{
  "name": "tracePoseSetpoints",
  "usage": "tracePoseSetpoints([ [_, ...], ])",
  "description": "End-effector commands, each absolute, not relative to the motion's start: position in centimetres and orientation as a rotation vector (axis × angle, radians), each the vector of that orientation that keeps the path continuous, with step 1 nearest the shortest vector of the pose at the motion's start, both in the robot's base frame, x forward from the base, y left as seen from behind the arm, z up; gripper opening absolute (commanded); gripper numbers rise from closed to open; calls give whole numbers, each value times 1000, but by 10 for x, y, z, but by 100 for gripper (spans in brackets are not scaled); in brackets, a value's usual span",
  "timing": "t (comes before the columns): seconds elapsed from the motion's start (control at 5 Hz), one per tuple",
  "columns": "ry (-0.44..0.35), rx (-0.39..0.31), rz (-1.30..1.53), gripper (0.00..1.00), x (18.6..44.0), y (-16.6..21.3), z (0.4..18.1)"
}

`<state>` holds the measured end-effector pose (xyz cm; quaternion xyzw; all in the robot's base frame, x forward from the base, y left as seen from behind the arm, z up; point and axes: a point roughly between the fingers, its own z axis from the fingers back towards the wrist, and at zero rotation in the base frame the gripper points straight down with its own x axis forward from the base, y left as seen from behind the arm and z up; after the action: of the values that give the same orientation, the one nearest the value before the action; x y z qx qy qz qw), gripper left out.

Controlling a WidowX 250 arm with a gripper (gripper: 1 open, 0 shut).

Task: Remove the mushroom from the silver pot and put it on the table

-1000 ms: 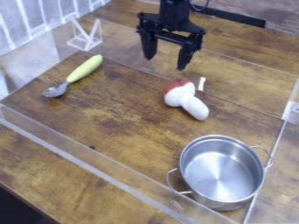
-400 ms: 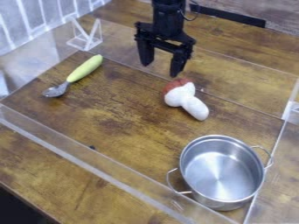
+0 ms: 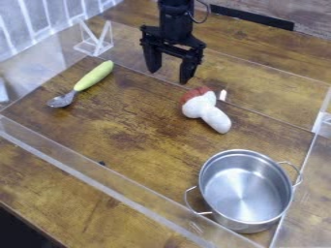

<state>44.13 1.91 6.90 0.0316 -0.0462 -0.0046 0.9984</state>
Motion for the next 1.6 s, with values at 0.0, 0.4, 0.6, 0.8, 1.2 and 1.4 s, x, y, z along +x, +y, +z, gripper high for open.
tracePoseSetpoints([
  [0.0,-149,71,45,100,445,32,89],
  [0.4,-136,76,129,100,442,33,80],
  [0.6,-134,80,181,100,441,30,78],
  [0.8,-143,80,193,100,436,38,86],
  [1.2,-161,78,156,100,426,49,105],
  [1.4,-193,69,102,100,425,49,119],
])
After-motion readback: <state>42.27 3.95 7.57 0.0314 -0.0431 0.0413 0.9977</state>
